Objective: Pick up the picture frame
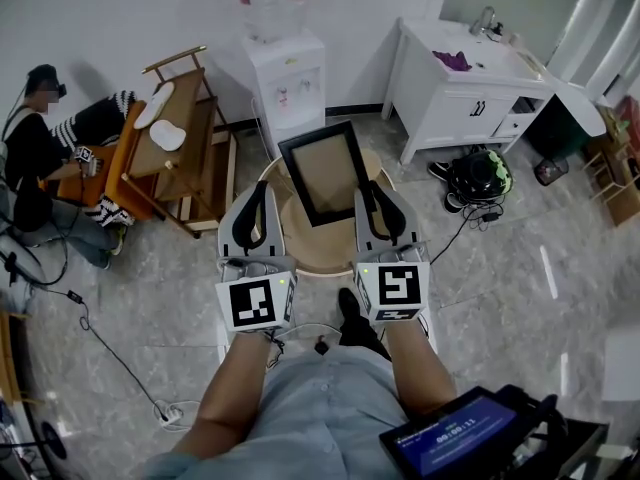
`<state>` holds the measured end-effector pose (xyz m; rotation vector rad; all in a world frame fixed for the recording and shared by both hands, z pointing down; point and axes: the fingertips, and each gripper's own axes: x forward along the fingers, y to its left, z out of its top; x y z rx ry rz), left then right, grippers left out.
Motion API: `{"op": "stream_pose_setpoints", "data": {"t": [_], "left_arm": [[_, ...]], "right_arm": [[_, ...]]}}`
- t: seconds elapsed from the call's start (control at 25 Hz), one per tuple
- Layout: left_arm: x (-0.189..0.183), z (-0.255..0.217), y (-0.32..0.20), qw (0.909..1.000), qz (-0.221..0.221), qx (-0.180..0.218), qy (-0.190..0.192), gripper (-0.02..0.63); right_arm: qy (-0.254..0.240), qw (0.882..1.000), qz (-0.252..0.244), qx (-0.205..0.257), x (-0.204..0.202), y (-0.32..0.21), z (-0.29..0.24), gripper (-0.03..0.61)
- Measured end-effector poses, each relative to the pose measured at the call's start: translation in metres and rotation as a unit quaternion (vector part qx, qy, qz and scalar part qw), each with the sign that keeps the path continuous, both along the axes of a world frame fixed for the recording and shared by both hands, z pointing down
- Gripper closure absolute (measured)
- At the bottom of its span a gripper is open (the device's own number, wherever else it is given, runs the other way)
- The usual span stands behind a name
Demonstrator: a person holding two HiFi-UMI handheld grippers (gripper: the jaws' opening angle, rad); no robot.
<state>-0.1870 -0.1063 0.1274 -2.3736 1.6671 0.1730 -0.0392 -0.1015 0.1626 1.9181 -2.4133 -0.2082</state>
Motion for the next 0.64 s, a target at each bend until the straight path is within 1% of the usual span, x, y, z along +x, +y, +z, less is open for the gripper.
{"op": "stream_pose_setpoints", "data": {"t": [0.64], "left_arm": [[0.0032,-0.0031,0.0029,1.0000,0.005,0.003,-0.004,0.603]], "right_arm": [[-0.001,1.000,0.003,0.002,0.0023,0.0017,-0.0024,0.499]]}}
